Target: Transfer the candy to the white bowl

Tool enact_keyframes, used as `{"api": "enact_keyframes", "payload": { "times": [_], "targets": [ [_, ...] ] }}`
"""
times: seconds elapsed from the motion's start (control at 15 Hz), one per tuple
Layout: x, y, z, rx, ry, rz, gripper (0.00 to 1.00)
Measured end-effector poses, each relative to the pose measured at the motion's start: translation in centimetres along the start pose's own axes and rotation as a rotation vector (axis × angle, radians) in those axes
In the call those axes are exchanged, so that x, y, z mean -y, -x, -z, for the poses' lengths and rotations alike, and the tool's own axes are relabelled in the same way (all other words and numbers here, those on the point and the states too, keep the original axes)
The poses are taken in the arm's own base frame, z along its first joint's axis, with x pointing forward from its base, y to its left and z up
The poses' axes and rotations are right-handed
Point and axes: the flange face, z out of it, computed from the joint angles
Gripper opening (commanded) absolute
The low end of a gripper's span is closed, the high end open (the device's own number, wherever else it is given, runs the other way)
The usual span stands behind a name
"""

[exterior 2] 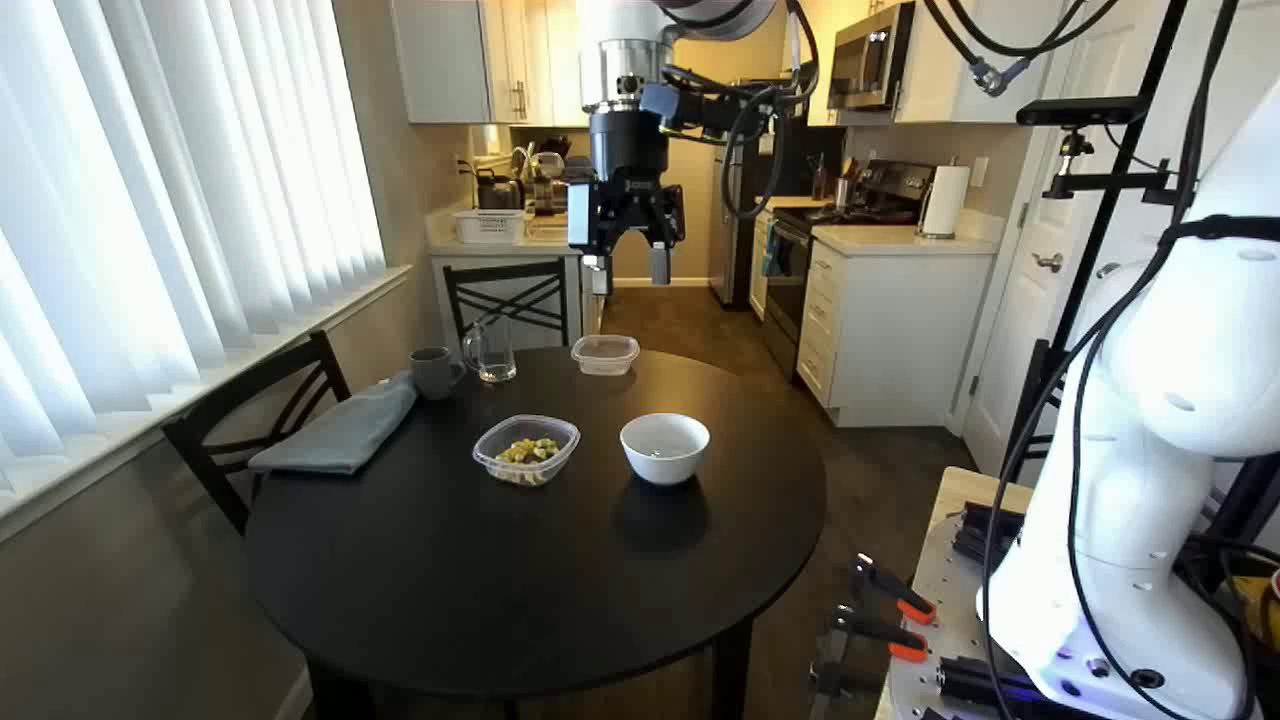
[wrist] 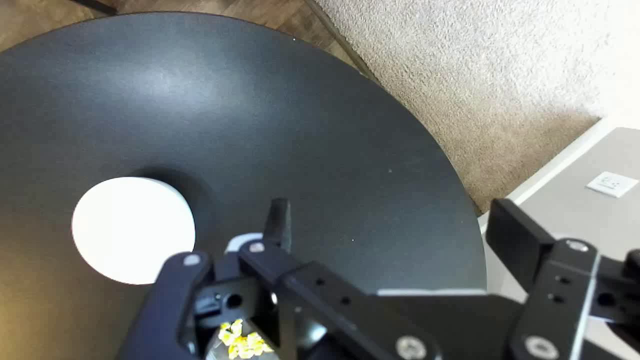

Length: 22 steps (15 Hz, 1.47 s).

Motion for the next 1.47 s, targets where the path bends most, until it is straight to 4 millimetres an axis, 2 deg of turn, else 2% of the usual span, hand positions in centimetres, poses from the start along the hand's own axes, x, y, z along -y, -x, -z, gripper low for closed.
{"api": "enact_keyframes", "payload": {
  "times": [0.47,0.6,0.8,1.07,1.2,1.33,1.47],
  "targets": [
    [0.0,0.0,0.0,0.0,0.0,0.0,1.0],
    [-0.2,-0.8,-0.3,-0.021,-0.015,-0.009,1.0],
    [-1.5,-5.1,-2.4,-0.061,-0.116,-0.105,1.0],
    [-6.0,-12.7,-7.7,-0.063,-0.227,-0.286,1.0],
    [-7.8,-15.7,-10.3,-0.044,-0.277,-0.374,1.0],
    [-8.2,-18.0,-11.6,-0.032,-0.332,-0.464,1.0],
    [-7.3,-19.6,-11.3,-0.042,-0.375,-0.557,1.0]
  ]
}}
